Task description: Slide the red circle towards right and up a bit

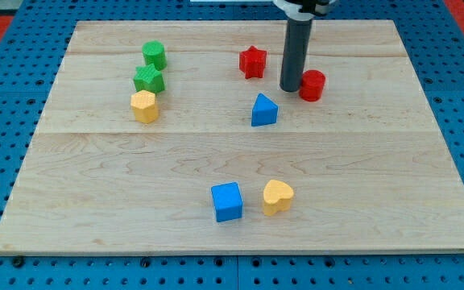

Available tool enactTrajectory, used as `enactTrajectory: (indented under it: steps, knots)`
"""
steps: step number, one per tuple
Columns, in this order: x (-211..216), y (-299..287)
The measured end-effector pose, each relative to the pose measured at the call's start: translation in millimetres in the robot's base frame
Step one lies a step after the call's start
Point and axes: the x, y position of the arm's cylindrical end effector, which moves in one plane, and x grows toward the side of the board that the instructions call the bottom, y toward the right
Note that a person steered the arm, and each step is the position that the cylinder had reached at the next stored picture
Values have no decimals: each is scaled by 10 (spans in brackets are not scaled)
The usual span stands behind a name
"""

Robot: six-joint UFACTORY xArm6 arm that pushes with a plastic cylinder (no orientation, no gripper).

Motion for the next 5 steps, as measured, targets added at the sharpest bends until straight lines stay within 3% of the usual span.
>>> enactTrajectory:
  steps: [3,5]
  knots:
    - [59,785]
    - [387,1202]
